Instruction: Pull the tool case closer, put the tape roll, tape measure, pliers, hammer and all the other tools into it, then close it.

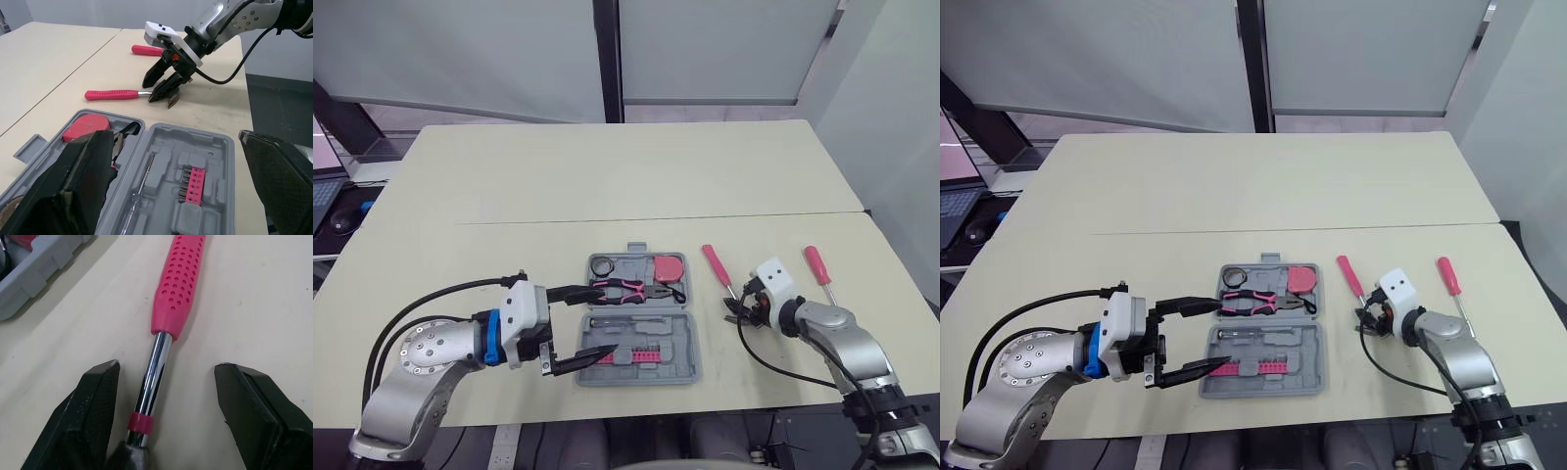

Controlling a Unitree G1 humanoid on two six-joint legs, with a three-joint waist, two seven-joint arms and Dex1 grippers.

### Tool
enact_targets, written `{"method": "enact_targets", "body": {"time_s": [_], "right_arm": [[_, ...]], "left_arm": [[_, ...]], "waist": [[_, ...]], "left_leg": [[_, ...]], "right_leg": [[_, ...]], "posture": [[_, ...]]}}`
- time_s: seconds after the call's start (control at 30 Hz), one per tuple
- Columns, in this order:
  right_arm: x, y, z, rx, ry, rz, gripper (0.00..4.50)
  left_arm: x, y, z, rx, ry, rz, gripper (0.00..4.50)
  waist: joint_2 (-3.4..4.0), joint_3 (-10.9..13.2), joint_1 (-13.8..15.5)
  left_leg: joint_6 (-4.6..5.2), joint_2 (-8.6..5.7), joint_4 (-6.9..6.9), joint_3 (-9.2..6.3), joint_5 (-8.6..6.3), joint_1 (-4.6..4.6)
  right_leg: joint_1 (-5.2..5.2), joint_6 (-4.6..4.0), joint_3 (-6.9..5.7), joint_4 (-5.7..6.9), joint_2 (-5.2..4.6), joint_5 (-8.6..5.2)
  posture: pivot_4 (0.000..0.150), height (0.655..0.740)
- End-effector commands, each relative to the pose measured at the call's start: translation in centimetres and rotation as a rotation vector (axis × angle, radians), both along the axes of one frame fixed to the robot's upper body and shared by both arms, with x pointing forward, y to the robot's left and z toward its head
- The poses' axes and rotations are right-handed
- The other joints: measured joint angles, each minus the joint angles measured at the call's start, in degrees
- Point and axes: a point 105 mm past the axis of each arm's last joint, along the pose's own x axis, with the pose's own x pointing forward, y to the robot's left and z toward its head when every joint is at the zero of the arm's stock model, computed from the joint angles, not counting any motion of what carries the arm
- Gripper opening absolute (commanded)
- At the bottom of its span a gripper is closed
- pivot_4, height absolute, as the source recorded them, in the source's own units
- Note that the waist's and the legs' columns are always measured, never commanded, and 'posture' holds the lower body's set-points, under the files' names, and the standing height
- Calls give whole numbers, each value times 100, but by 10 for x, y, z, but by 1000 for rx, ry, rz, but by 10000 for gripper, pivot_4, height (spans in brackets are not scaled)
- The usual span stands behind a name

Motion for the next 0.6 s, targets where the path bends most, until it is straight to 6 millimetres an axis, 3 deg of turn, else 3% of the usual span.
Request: {"method": "enact_targets", "body": {"time_s": [0.03,0.17,0.4,0.6], "right_arm": [[-2,3,1,2,-16,-29,28767],[-5,4,-1,11,-22,-58,18404],[-5,2,1,46,-43,-134,4847],[0,-3,18,62,-84,-160,4524]], "left_arm": [[-1,1,10,-18,-44,-9,45000],[0,1,14,-20,-58,-9,45000],[3,1,19,-29,-87,6,45000],[10,3,33,-73,-133,37,45000]], "waist": [[0,0,1],[-2,-2,10],[-3,-2,17],[-2,-2,26]], "left_leg": [[0,0,0,-1,0,0],[0,0,0,-1,0,1],[0,0,0,0,0,1],[0,0,0,-1,0,0]], "right_leg": [[0,0,-1,0,0,0],[1,0,-1,0,0,0],[1,0,-1,0,0,0],[1,0,-1,0,0,0]], "posture": [[1500,7400],[1500,7400],[1500,7400],[1500,7400]]}}
